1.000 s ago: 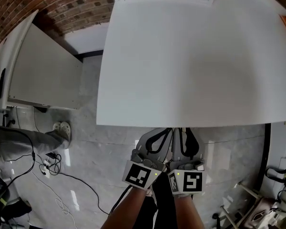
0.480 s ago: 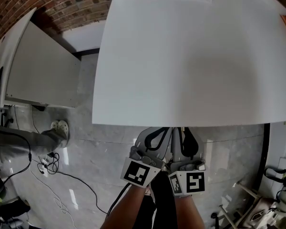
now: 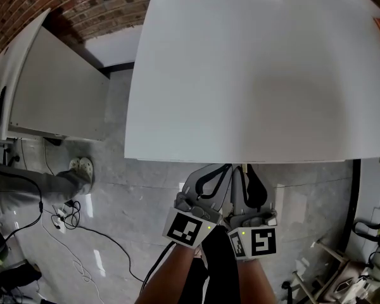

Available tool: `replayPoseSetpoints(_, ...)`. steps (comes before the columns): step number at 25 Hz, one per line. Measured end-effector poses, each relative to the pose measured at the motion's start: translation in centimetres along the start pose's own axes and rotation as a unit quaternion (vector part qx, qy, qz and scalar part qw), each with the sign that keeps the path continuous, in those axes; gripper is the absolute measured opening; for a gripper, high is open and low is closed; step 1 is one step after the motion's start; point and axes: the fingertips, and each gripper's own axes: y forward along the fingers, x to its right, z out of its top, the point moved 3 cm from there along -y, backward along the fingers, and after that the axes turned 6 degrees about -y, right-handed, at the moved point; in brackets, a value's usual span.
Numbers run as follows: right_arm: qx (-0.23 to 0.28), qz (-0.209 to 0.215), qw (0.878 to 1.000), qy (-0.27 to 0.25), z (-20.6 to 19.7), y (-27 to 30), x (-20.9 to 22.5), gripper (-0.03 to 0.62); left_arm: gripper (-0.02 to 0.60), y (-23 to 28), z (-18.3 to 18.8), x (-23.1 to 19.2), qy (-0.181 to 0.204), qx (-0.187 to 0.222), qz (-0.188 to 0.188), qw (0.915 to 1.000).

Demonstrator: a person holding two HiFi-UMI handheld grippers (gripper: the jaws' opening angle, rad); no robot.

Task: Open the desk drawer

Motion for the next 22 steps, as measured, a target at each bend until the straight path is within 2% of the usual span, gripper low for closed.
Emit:
replayPoseSetpoints(5, -0.002, 0.006, 1.0, -0.001, -0.1, -1.1, 0.0, 0.074, -0.011, -0.5, -0.2, 1.0, 0.014, -0.009, -0.003, 0.9999)
replayPoseSetpoints(22, -0.023, 0.016, 1.0, -0.011, -0.8, -4.4, -1.5, 0.074, -0.011, -3.2, -1.0, 3.2, 0.015, -0.024, -0.006, 0.9996)
